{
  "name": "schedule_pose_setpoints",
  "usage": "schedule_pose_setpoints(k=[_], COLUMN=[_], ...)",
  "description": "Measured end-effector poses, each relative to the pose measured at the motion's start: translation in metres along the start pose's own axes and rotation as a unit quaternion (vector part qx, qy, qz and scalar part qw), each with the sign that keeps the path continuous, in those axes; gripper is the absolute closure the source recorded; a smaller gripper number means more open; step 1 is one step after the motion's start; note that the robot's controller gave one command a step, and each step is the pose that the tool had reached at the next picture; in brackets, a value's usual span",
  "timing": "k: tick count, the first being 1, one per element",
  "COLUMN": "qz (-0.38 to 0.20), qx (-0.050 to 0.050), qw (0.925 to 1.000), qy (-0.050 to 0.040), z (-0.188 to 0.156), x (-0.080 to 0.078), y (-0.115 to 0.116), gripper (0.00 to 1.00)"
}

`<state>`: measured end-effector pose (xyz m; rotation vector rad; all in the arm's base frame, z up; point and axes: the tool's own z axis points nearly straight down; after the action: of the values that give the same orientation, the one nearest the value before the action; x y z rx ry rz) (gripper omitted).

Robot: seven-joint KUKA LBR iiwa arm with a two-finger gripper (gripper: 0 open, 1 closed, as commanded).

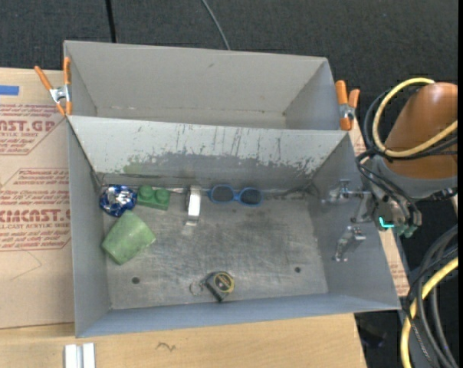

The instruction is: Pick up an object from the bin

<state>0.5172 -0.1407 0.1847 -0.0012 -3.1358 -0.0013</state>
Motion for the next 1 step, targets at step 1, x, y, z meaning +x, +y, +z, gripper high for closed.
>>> schedule_pose_setpoints(k=[1], qz=[-0.061], qx=[-0.002], qw=[0.9981], qy=[0.0002], z=[0.0945], x=[-0.002], y=[0.0688], gripper=[0.0])
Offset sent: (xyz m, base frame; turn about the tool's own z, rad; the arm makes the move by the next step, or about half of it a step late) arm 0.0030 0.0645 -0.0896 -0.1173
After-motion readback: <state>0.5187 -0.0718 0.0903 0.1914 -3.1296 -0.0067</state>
